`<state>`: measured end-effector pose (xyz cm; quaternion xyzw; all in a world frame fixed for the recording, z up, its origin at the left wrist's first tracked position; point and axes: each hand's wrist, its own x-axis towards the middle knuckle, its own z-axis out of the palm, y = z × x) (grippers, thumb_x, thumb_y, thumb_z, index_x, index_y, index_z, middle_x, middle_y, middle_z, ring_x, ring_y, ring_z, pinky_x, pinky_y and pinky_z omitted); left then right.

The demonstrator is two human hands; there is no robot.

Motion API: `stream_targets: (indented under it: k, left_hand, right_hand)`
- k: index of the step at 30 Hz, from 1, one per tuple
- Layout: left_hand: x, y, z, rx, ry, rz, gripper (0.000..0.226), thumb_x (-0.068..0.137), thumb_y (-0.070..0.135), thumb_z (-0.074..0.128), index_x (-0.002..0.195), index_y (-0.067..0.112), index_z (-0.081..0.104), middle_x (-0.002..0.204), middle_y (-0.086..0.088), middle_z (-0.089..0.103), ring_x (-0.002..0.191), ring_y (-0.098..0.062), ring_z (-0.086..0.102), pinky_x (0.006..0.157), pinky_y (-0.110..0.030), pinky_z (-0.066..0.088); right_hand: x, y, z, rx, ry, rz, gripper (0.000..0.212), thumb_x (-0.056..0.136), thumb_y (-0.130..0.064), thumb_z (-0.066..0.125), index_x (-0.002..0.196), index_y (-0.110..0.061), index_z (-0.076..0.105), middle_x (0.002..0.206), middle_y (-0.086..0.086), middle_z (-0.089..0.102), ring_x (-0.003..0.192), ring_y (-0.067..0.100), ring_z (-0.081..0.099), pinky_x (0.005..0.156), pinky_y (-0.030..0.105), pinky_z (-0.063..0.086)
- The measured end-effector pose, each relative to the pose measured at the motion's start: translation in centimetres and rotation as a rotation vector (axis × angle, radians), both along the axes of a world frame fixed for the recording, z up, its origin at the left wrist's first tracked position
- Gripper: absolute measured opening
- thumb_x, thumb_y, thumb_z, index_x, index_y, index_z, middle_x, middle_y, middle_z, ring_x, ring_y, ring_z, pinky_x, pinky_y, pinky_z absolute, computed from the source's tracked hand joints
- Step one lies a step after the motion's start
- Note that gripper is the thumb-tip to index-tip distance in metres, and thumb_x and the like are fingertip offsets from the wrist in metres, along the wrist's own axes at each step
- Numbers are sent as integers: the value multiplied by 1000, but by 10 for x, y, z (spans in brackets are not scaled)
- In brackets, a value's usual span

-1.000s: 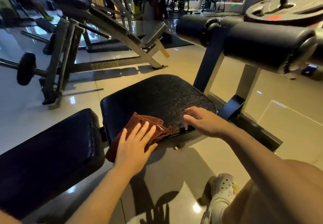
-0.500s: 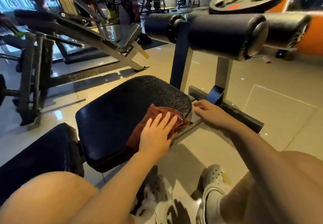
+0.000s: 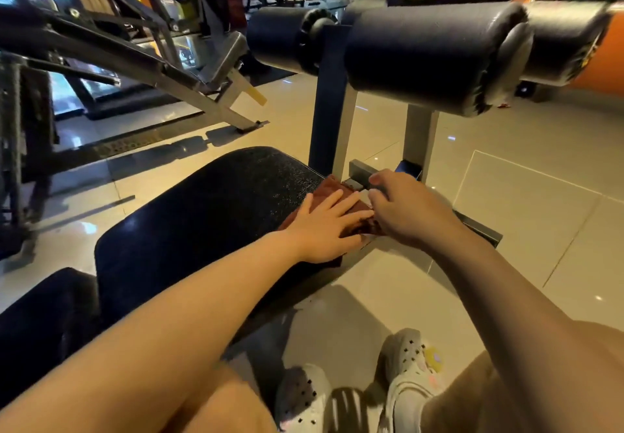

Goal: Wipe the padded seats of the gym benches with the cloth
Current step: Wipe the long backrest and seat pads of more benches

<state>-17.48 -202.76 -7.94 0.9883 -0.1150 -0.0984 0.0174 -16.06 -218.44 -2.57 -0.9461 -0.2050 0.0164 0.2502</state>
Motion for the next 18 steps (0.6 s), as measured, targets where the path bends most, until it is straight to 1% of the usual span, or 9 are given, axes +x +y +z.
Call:
stream_targets:
  k: [5,9,11,12,13,14,15,16,18]
  left_hand:
    - [-61,46,-10,-50,7,64,54,99,61,22,142,53,-9,158,16,-21,144,-7,-23,115,-49,-18]
    - [-104,60,-22,-124,-75,120,64,77,82,-4,137,61,-6,151,27,-17,140,1,-23,113,-41,-19]
    - [-109,55,-19,-245,-122,185,56,89,74,11,142,56,11,154,25,-1,143,1,-8,117,-40,-11]
    - [-110,50,-14,-364,-157,257,48,98,60,25,144,48,25,155,20,16,145,-2,7,120,-39,-1]
    - [-110,45,-7,-507,-199,344,43,102,47,34,144,37,38,150,14,36,142,-7,28,119,-36,15]
    - [-110,39,1,-658,-239,420,39,102,38,39,139,28,48,137,9,54,127,-10,48,110,-29,33]
    - [-109,34,10,-790,-273,473,34,102,34,42,132,24,54,120,8,62,106,-10,59,93,-23,44]
    - [-107,28,22,-868,-303,496,29,102,32,43,126,23,56,108,10,62,90,-8,61,81,-20,47]
    - [-102,20,47,-854,-321,456,18,101,33,44,113,27,55,99,12,54,84,-7,57,74,-20,45]
  right_hand:
    - [-5,-16,-9,-107,18,10,42,104,-33,37,145,-21,39,145,7,46,126,27,48,100,43,45]
    - [-32,-16,-14,-168,32,135,44,103,-38,39,145,-23,37,149,3,40,131,23,44,106,42,41]
    - [-45,-24,-7,-160,23,184,46,102,-41,43,145,-26,37,149,-2,41,132,18,43,106,36,41]
    - [-50,-29,-3,-161,11,210,46,101,-42,45,145,-28,38,149,-3,42,132,16,42,106,34,40]
    - [-54,-33,2,-156,0,237,46,100,-42,47,144,-29,40,148,-5,43,132,14,42,105,32,39]
    - [-57,-37,7,-129,-4,261,45,99,-41,49,142,-30,41,147,-6,45,131,12,43,105,32,39]
    - [-59,-39,11,-68,-1,278,45,98,-40,51,141,-32,43,145,-7,47,128,10,45,104,31,41]
    - [-59,-40,16,22,8,289,46,97,-40,54,141,-34,43,144,-8,47,126,9,47,104,32,43]
    - [-56,-39,25,223,26,310,53,94,-41,57,143,-40,36,148,-10,42,127,7,45,105,34,44]
